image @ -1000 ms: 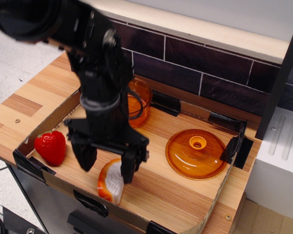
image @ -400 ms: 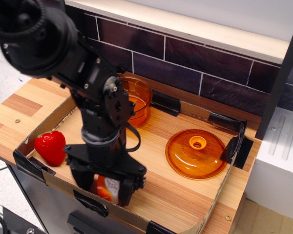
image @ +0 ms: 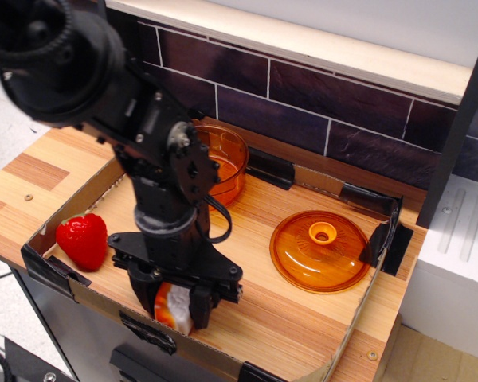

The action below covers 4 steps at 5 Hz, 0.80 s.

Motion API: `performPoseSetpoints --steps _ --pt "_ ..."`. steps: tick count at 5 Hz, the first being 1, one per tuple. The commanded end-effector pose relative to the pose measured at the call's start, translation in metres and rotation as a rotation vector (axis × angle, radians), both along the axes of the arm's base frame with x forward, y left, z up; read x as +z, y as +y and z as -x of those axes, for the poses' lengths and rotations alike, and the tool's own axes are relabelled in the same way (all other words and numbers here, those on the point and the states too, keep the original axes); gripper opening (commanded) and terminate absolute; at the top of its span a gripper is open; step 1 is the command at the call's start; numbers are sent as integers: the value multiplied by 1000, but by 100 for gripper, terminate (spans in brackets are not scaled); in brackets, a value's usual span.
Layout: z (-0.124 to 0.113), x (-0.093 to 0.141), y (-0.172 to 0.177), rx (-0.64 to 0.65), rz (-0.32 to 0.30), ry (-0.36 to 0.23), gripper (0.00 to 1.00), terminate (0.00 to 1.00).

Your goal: Put sushi in pot

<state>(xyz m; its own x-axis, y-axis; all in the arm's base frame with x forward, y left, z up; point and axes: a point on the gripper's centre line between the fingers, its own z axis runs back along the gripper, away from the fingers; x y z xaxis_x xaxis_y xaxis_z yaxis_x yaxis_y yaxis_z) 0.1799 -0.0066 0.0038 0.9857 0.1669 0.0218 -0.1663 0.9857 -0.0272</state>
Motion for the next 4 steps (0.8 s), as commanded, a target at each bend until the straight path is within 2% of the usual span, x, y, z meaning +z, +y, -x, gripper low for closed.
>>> performPoseSetpoints --steps 1,2,3,4 --pt "-30 50 2 38 34 -123 0 0" --pt "-69 92 13 153 66 -201 0 0" --pt "-106 93 32 224 69 -136 0 0" --pt "-122 87 48 274 44 -159 0 0"
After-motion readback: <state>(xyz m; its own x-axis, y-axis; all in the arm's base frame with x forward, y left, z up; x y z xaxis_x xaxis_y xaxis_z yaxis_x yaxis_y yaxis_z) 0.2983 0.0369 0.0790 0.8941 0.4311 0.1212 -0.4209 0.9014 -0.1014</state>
